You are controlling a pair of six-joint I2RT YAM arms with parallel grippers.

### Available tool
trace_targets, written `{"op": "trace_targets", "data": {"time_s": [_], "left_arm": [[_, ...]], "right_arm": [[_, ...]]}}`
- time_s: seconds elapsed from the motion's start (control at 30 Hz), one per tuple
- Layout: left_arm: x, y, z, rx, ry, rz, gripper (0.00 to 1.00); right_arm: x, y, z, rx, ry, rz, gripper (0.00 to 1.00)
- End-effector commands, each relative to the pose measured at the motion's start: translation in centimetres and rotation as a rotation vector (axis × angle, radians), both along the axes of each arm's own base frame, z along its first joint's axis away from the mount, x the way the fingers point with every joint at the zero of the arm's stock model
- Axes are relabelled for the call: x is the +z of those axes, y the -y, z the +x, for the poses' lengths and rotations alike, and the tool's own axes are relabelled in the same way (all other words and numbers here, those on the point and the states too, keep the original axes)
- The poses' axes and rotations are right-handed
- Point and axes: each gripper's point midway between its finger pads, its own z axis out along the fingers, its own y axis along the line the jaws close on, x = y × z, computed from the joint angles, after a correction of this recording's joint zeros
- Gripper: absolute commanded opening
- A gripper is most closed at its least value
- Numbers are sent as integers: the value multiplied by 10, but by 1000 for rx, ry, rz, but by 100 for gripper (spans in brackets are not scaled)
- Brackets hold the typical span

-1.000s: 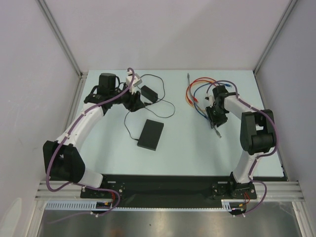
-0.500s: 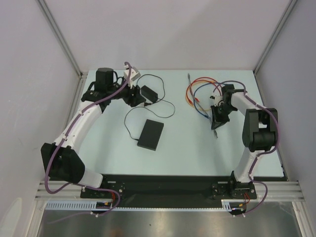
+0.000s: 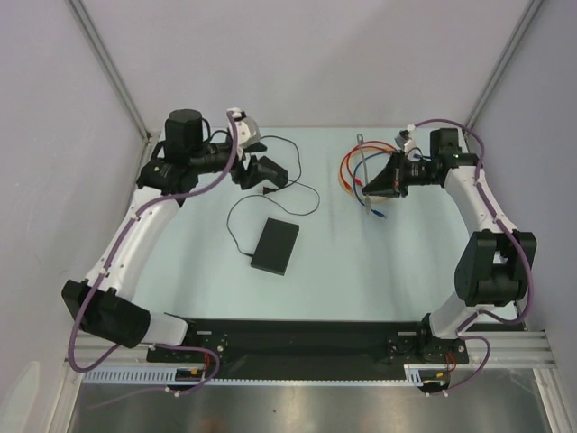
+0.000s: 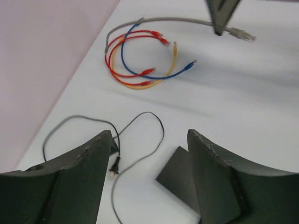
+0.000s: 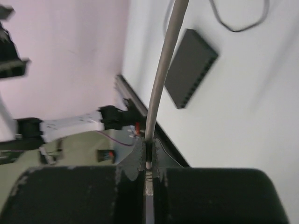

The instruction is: Insert the plug into the switch port

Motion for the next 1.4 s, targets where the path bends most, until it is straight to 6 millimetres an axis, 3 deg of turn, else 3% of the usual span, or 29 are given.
{"op": "trace_targets", "data": {"time_s": [0.0,0.1,0.13,0.2,0.3,0.37,0.5,0.6,0.7,0.83,0.93,0.97,1.0,1.07,1.17,1.37], "left_arm": [[35,22,-46,-211,281,42,71],[37,38,-63,-230,308,28,74],[45,44,-65,-228,312,-9,75],[51,51,-68,-200,170,-94,76],[56,63,-72,-171,170,-121,77],[53,66,-66,-153,314,-77,77],[50,79,-77,-234,576,18,78],[49,87,-77,-265,772,88,74],[49,94,-67,-228,825,126,69],[44,99,-56,-130,643,81,66],[25,104,-48,-46,351,25,66],[31,107,-50,-22,240,-25,66],[16,108,-48,-14,141,-17,67],[17,114,-56,-20,-15,-93,68],[15,118,-55,2,-127,-142,70],[8,132,-48,32,-269,-180,72]], "right_arm": [[58,-38,-6,79,-8,221,0],[89,-53,-3,87,129,227,0],[97,-54,4,43,160,191,0],[97,-47,23,-64,173,113,0],[100,-37,41,-224,82,51,0],[98,-39,41,-252,32,49,0],[94,-59,32,-250,-23,91,0],[89,-63,34,-295,-36,36,0],[83,-70,32,-328,-67,0,0],[86,-70,44,-392,-53,-3,0],[85,-73,54,-412,5,-29,0],[87,-77,53,-402,20,-29,0],[86,-77,57,-413,36,-39,0],[85,-73,62,-427,80,-70,0],[85,-68,62,-437,129,-88,0],[106,-68,60,-449,244,-83,0]]}}
